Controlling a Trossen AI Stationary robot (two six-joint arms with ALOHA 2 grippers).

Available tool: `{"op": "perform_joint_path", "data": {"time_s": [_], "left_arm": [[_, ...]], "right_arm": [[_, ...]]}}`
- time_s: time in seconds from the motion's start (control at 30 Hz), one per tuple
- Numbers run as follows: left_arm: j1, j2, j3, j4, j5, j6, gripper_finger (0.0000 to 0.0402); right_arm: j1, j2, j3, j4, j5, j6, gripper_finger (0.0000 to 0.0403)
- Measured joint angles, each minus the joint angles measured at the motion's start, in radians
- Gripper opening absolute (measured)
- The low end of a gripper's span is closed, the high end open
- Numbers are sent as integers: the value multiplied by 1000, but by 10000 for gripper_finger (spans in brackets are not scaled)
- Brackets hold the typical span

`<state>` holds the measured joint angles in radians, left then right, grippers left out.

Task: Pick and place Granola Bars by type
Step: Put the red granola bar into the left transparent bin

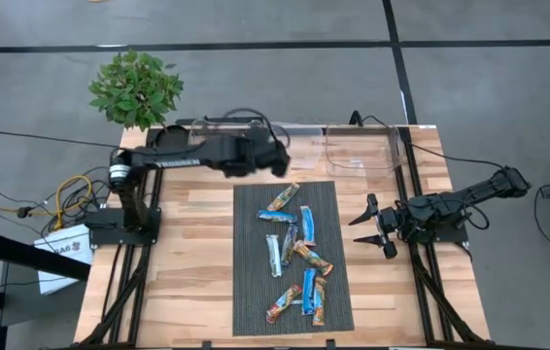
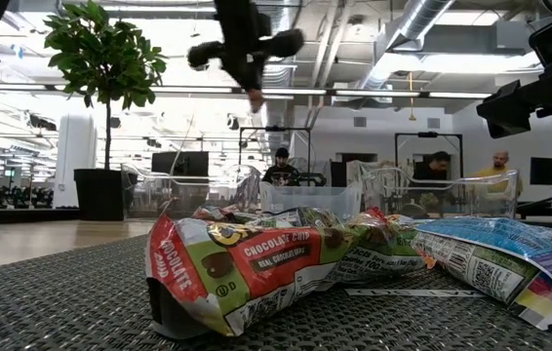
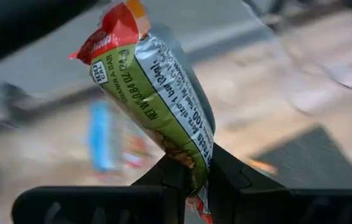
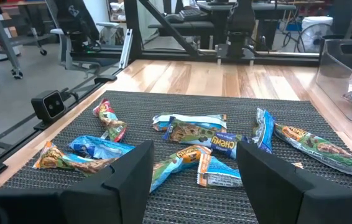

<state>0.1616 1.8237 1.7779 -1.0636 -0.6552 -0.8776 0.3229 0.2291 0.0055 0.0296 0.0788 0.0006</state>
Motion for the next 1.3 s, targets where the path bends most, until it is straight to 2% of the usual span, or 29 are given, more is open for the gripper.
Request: {"op": "perform_joint_path", "data": {"time_s": [0.27, 0.5, 0.7, 1.0, 1.2, 1.3], "left_arm": [[127, -77, 0, -179, -133, 154, 32], [195, -100, 0, -234, -204, 280, 32], [225, -100, 0, -228, -200, 336, 32], [233, -99, 0, -221, -194, 343, 32], [250, -87, -1, -223, -151, 336, 32], [254, -90, -45, -177, -131, 336, 32]], "right_arm": [[0, 0, 0, 0, 0, 0, 221], [0, 0, 0, 0, 0, 0, 221], [0, 0, 0, 0, 0, 0, 221], [0, 0, 0, 0, 0, 0, 221], [0, 0, 0, 0, 0, 0, 221], [0, 0, 0, 0, 0, 0, 221]]}}
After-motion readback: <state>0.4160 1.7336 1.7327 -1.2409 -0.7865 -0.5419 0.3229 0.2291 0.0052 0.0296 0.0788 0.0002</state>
